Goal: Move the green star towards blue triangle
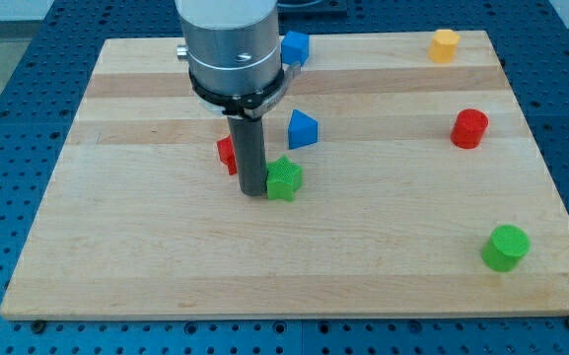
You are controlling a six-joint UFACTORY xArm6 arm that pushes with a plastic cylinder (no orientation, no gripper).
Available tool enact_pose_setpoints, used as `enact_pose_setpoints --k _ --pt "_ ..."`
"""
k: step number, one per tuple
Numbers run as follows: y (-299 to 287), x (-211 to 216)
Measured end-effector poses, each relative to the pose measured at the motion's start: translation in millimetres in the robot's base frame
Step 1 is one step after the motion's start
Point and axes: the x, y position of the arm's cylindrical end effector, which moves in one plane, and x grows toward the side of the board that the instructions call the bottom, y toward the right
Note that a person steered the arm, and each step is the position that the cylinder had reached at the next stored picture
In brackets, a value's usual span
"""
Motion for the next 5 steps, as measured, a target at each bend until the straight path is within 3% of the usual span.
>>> enact_pose_setpoints --k 3,5 --pt "10 -2" --pt "9 26"
